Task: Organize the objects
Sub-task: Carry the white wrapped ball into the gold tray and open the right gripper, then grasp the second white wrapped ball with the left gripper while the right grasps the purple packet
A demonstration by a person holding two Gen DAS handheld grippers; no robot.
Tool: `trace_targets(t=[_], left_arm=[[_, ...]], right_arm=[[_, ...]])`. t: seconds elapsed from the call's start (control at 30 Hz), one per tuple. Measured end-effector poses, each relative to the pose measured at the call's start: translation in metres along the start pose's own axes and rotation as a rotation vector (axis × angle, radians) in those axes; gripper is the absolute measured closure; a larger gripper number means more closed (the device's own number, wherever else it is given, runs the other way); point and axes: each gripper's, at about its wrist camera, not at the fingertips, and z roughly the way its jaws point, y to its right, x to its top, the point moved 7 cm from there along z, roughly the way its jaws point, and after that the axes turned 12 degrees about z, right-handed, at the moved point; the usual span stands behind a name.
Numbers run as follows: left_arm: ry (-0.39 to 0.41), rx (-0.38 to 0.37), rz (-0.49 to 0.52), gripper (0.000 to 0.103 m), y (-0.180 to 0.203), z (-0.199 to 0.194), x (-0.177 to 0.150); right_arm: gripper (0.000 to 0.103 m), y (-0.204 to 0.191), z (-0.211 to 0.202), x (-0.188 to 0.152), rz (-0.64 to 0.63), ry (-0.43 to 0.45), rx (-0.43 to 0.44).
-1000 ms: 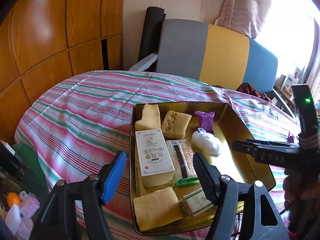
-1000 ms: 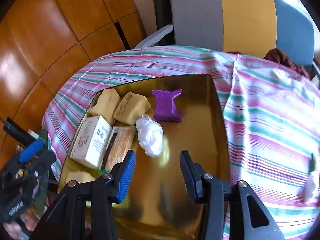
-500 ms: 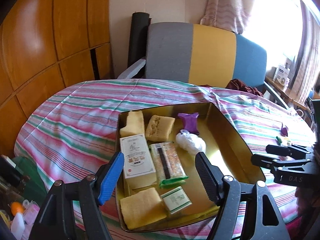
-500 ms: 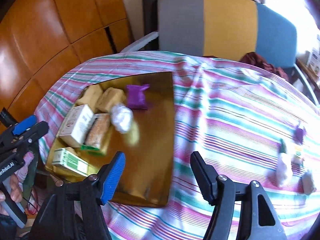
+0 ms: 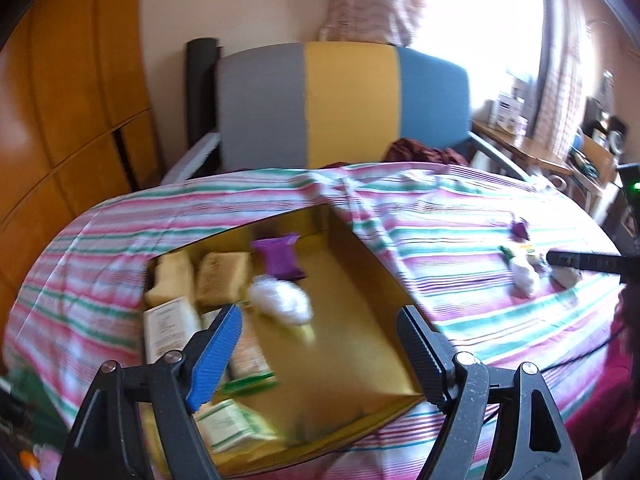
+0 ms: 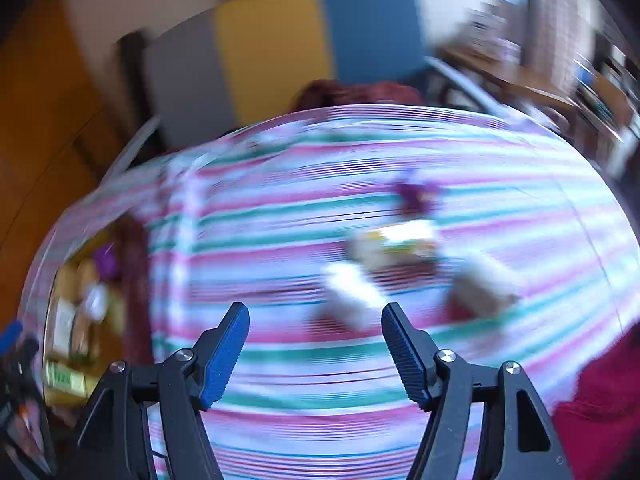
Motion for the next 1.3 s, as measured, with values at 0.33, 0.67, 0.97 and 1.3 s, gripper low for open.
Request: trace_targets(t=[0.33,0.67,0.97,1.3], left_arm=[[-0.046,-0.183,0.108,0.023,0.098,0.033,0.036],[-0.15,-0.331,0.124,0.029,0.193,0.092,0.061],[-0.236,-0.401,0.085,0.029,0.259,0.152,0.072],[-0.312,-0.435,0.08,0.06,0.29,0.198,0.068]], right_arm=[[0.033,0.118,-0.017,0.028,0.305,0.047,-0.073],[0.033,0.151,-0.008,0.03,0.382,0.024,-0.051],[0.033,0.161,0.004,0.038,0.433,0.013,-0.02],[0.033,0.167,0.013,0.05,0.41,-0.013,-0.026]])
